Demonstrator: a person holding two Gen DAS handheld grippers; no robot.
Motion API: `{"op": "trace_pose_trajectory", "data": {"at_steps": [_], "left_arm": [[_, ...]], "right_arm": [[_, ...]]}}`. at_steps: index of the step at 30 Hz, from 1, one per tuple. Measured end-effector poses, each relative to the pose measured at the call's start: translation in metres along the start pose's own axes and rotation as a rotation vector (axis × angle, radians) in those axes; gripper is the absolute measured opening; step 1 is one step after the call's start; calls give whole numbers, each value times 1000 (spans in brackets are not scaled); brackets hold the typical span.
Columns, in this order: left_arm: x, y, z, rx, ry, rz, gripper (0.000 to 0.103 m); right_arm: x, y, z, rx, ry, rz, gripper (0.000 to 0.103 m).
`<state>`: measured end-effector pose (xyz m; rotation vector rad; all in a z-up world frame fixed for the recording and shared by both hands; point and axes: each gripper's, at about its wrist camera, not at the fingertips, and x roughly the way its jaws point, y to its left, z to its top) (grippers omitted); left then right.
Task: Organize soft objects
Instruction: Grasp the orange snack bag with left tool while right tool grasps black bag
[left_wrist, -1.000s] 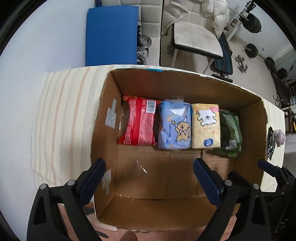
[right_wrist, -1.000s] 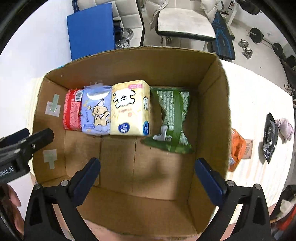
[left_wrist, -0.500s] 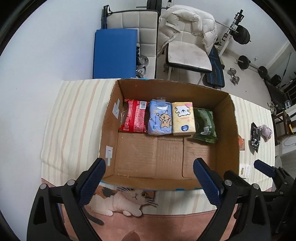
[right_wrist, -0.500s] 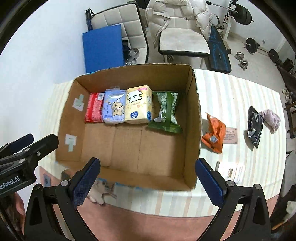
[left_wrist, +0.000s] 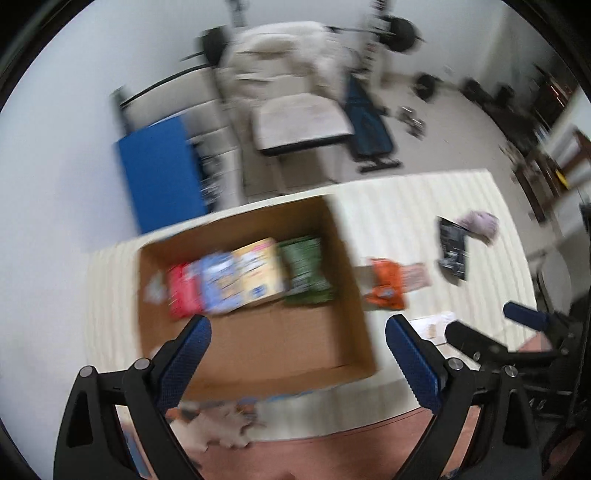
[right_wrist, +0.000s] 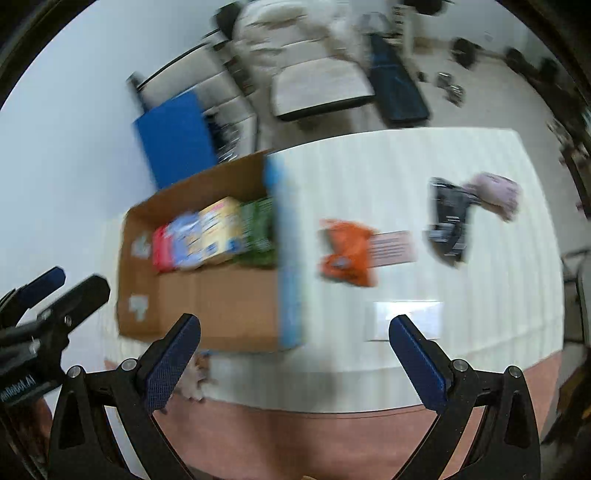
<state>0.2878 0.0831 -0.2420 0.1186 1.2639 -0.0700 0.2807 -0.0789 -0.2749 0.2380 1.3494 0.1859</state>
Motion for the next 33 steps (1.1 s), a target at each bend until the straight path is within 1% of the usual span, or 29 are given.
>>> {"op": "trace_pose_trajectory", "data": {"at_steps": [1, 3, 5, 7, 8, 9, 11, 13, 15, 17, 19, 21, 22, 23, 25, 27, 29, 31, 33], "left_arm": [[11, -19, 10, 31, 21, -1, 97], [44, -58, 31, 95, 91, -34, 97], [82, -95, 49, 147, 171, -40, 97], [117, -123, 61, 188, 248, -33, 97], [140, -135, 66, 204, 301, -26, 96], [160, -144, 69, 215, 345, -13, 94], [197, -157, 72, 224, 428, 6, 90], [224, -163, 71, 222, 485, 33, 89], [251, -167, 68, 215, 544, 44, 86], [266, -171, 66, 202, 572, 63, 81], [275, -176, 65, 216, 574, 80, 80], [283, -177, 65, 209, 581, 99, 69], [286, -176, 65, 196, 591, 95, 53], [290, -174, 64, 183, 607, 92, 47], [293, -170, 63, 167, 607, 90, 42], [293, -167, 61, 157, 603, 83, 42], [292, -163, 60, 141, 600, 70, 42], [291, -159, 61, 122, 599, 63, 41], [290, -155, 60, 109, 593, 57, 41]], "right_arm": [[-2, -15, 4, 21, -5, -9, 103], [-5, -59, 15, 87, -12, -38, 103], [-3, -106, 25, 152, 0, -65, 103], [3, -142, 32, 198, 19, -76, 103], [7, -155, 36, 211, 28, -83, 103], [14, -175, 41, 233, 46, -88, 103], [28, -201, 51, 251, 71, -95, 103], [44, -216, 57, 259, 98, -94, 102], [68, -231, 69, 277, 138, -73, 100], [88, -240, 78, 289, 171, -45, 97], [107, -240, 86, 295, 203, -29, 94], [127, -240, 97, 302, 236, -5, 93], [137, -240, 102, 307, 251, 2, 93], [144, -240, 106, 310, 261, 5, 91], [162, -240, 115, 321, 280, 14, 87], [179, -239, 122, 333, 302, 9, 85], [189, -237, 124, 337, 313, 8, 76], [201, -234, 127, 334, 331, -20, 70], [207, -229, 131, 322, 338, -55, 68]]}}
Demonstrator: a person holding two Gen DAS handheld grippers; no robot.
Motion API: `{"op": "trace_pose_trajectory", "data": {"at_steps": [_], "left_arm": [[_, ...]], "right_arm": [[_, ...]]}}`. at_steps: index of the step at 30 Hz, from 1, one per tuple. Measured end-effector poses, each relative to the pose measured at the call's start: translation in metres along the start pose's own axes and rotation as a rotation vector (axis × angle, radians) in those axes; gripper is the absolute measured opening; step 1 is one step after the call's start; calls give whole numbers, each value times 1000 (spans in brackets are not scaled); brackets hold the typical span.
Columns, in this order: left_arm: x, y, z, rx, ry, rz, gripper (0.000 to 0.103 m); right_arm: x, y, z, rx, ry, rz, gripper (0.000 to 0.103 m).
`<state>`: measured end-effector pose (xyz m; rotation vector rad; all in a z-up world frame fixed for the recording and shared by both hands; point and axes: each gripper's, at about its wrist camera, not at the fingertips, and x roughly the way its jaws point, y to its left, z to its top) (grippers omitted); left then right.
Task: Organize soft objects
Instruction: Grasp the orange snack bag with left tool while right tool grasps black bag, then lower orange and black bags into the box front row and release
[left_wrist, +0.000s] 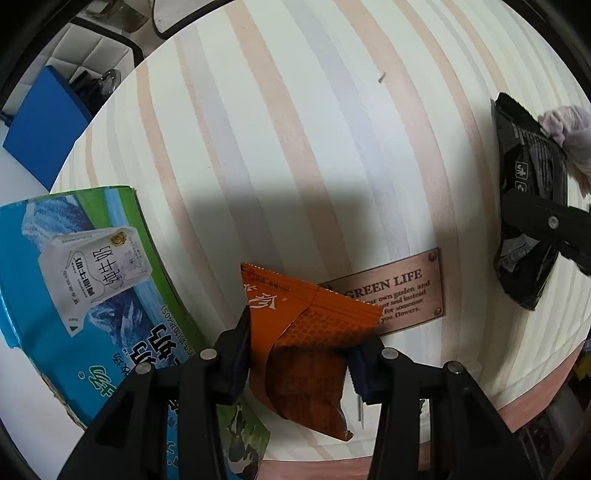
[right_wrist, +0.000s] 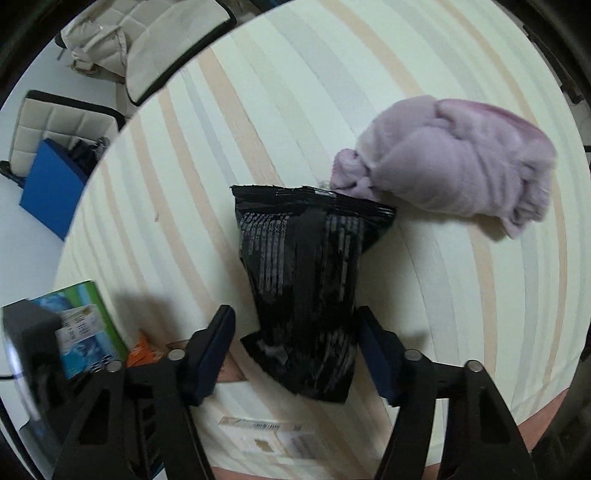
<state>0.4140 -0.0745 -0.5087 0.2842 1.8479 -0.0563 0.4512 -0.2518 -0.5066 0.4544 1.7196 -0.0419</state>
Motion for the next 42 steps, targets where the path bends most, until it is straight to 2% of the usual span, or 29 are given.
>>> {"op": "trace_pose_trajectory", "data": {"at_steps": [4, 5, 8, 10, 17, 21, 24, 28, 32, 36, 42], "left_arm": [[-8, 18, -5, -22, -27, -13, 39], [-15, 24, -8, -33, -51, -20, 36], [-38, 31, -20, -48, -112, -72, 35], [-57, 35, -31, -55, -161, -106, 35], [-139, 73, -103, -111, -355, -274, 35], [-171, 124, -150, -164, -430, -328, 35], [-180, 167, -179, -208, -453, -330, 36], [-175, 224, -211, -292, -447, -279, 36], [-140, 295, -229, -406, -397, -253, 36], [-97, 343, -231, -493, -304, -257, 36], [-41, 373, -216, -534, -179, -287, 36]], "right_arm": [[1, 12, 2, -36, -17, -105, 46], [1, 13, 1, -38, -19, -108, 43], [-1, 13, -7, -74, -29, -155, 39], [-7, 8, -15, -81, -42, -153, 39], [-63, 16, -75, -143, -115, -26, 39], [-99, 55, -129, -225, -140, 84, 39], [-112, 101, -165, -286, -137, 166, 39], [-112, 172, -208, -376, -116, 254, 39], [-89, 239, -242, -424, -69, 301, 39], [-43, 298, -255, -423, -3, 304, 39], [27, 352, -260, -376, 62, 249, 39]]}}
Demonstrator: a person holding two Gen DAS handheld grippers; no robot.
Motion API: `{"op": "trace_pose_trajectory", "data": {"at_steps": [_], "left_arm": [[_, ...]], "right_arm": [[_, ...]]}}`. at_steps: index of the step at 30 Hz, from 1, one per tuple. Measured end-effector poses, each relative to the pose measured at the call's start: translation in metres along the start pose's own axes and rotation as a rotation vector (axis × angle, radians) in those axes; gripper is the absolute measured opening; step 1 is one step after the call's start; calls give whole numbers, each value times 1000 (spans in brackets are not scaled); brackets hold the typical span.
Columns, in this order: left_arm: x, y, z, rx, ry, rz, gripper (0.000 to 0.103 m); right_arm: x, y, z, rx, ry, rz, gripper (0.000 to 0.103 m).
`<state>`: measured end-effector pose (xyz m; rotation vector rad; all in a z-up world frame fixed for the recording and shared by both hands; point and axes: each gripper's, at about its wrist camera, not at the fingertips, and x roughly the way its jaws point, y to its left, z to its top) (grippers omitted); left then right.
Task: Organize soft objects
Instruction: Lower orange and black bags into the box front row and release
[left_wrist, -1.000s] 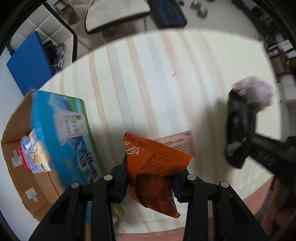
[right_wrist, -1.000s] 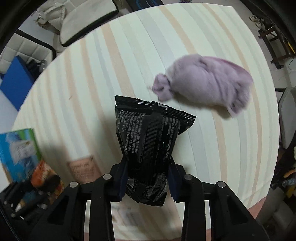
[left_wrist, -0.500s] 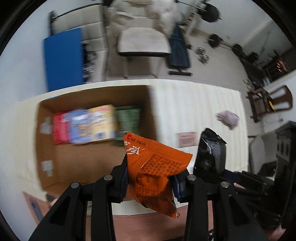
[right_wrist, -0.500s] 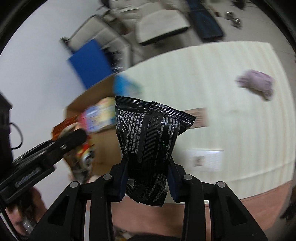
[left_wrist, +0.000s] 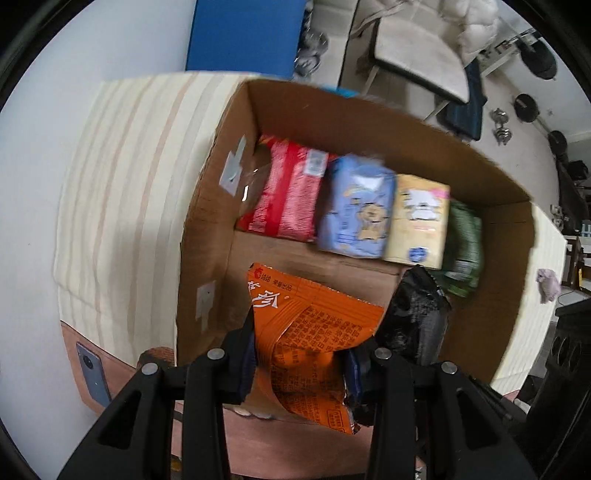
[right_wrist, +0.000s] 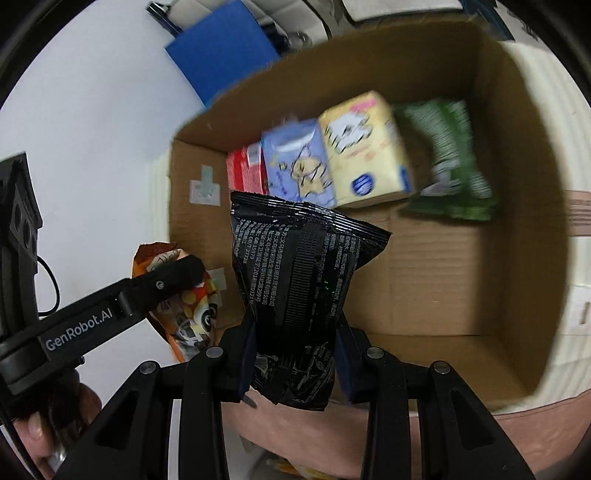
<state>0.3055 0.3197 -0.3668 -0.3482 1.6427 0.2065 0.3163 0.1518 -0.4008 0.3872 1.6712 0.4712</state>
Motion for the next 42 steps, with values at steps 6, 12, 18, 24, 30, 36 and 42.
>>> {"op": "trace_pose_trajectory", "data": {"at_steps": [6, 12, 18, 24, 30, 36, 42], "left_arm": [[27, 6, 10, 23, 79, 23, 39], [25, 10, 3, 26, 89, 20, 54], [10, 12, 0, 42, 31, 24, 70], [-5, 13, -20, 68, -46, 47, 98], [-14, 9, -47, 79, -131, 72, 98], [-27, 3, -74, 70, -199, 51, 98], [-45, -8, -103, 83, -275, 67, 98]], "right_arm": [[43, 12, 6, 28, 36, -43, 39], [63, 25, 8, -10, 94, -31, 78], [50, 29, 6, -69, 74, -110, 80], [30, 20, -8, -130, 40, -208, 81], [4, 12, -24, -209, -37, -366, 103], [-30, 7, -43, -233, -129, -409, 103], [-58, -4, -68, -242, -210, -417, 103]]}}
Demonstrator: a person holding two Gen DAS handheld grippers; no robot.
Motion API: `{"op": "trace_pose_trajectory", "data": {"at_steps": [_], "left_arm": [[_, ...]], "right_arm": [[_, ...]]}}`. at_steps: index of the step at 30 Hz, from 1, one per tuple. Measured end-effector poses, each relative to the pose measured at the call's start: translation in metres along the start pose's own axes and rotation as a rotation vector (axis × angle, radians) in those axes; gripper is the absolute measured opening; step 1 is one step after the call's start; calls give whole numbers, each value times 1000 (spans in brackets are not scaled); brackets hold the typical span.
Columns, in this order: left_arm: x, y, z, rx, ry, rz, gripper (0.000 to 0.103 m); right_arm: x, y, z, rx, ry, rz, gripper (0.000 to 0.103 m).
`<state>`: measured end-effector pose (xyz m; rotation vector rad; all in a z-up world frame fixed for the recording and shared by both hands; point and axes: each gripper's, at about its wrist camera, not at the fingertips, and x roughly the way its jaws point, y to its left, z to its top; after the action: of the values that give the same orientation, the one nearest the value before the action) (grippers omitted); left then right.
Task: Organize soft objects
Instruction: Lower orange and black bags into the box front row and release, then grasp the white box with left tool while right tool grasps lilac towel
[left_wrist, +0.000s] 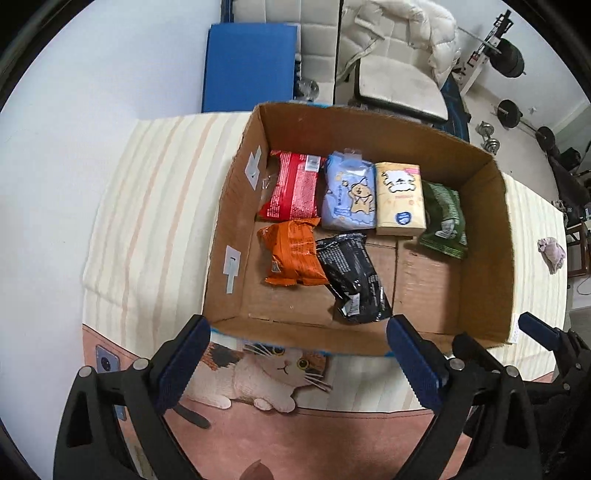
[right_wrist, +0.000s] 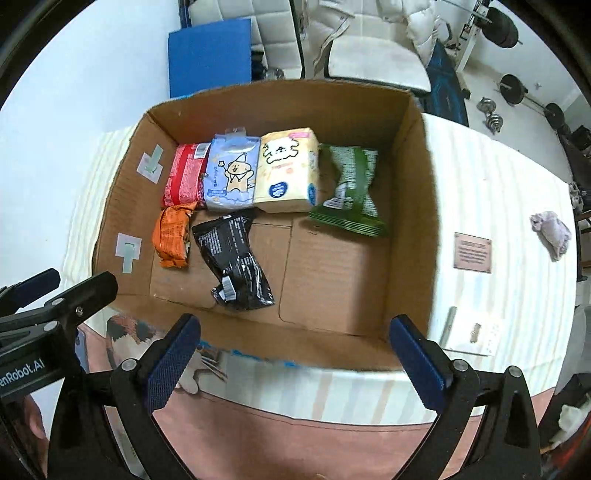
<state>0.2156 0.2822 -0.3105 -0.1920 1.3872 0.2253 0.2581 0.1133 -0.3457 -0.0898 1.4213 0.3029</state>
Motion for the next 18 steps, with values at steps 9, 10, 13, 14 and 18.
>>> {"op": "trace_pose_trajectory", "data": {"at_steps": [9, 10, 13, 14, 18], "left_arm": [[-50, -20, -18, 8, -97, -5, 98], [-55, -23, -18, 9, -104, -5, 98], [-71, -40, -18, -9, -120, -35, 98], [-76, -48, -20, -25, -120, -58, 98], [-76, -95, -30, -83, -63, -222, 98]], "right_arm": [[-50, -18, -20, -5, -80, 46, 103], [-55, -20, -21, -4, -87, 53, 103], [-67, -33, -22, 12, -106, 77, 103], [-71, -41, -23, 21, -114, 84, 103], [-87, -106, -39, 109, -126, 86, 103]]}}
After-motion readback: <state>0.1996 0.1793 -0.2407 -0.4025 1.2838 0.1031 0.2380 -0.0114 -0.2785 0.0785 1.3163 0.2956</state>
